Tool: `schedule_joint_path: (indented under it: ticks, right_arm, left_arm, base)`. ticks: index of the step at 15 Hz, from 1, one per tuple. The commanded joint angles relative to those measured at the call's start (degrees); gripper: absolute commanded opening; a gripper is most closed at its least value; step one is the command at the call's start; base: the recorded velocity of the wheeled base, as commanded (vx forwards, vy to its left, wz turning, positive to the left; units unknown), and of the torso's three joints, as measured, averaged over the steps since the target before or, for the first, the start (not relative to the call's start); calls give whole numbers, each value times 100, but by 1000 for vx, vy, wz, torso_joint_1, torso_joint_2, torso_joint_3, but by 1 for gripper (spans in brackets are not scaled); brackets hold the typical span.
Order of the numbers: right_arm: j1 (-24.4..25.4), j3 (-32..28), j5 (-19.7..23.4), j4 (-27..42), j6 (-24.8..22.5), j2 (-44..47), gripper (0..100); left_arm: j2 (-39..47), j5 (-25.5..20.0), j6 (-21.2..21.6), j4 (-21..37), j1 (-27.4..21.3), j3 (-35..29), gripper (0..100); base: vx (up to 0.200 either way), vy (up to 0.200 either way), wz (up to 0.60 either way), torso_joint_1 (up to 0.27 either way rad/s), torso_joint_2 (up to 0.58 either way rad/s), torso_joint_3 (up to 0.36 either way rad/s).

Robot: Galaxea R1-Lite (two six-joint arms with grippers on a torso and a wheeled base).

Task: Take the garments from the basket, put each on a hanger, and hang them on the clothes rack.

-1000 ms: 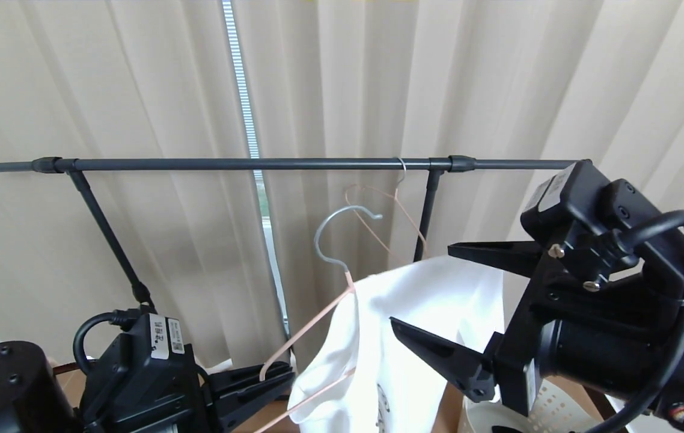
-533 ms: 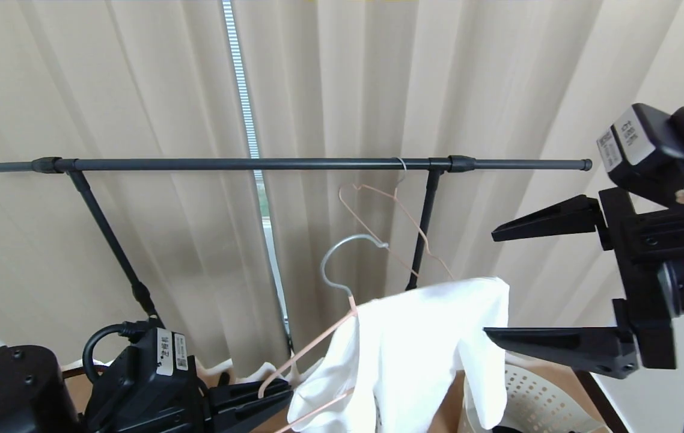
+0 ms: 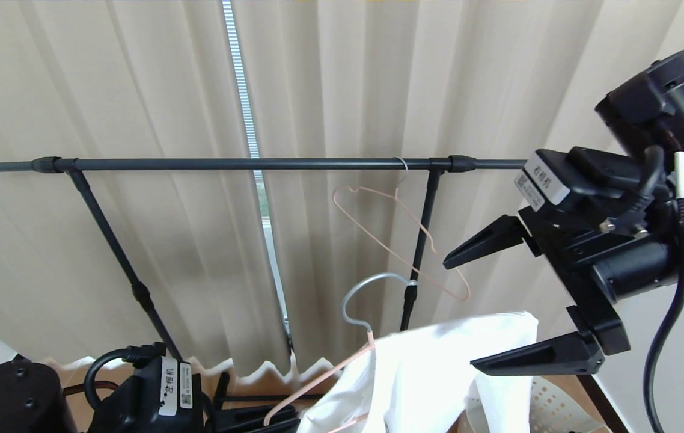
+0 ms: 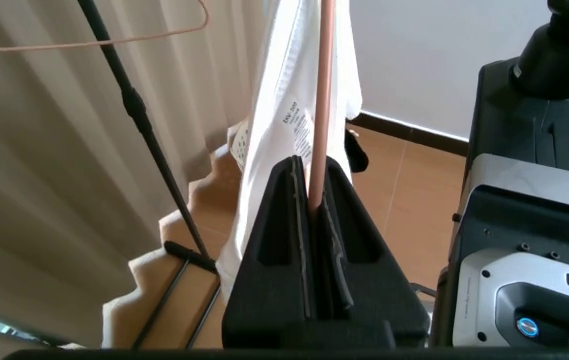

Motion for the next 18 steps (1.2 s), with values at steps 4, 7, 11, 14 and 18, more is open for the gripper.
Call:
schedule_joint_path:
  ticks: [4,7,11,14,18]
  right_arm:
    - [3,116,152,13,0,465,100]
    - [12,213,143,5,-9,580,100]
    - [21,222,125,-31,-18,624,100]
    - [21,222,108,-39,-9,632,100]
    - [21,178,99,-66,-9,659,100]
  left_arm:
    - [-156,10,-3,-4,-115,8,0]
    - [-165,10,-3,-4,-115,-1,0]
    - [-174,10,-3,-4,-115,-1,0]
    - [-174,10,-3,-4,-115,-1,0]
    - [-227,19,-3,-12,-115,8,0]
  base:
    - [0,0,0,0,0,0]
    - [0,0,0,0,0,0]
    - [0,0,0,0,0,0]
    - [0,0,0,0,0,0]
    - [0,0,0,0,0,0]
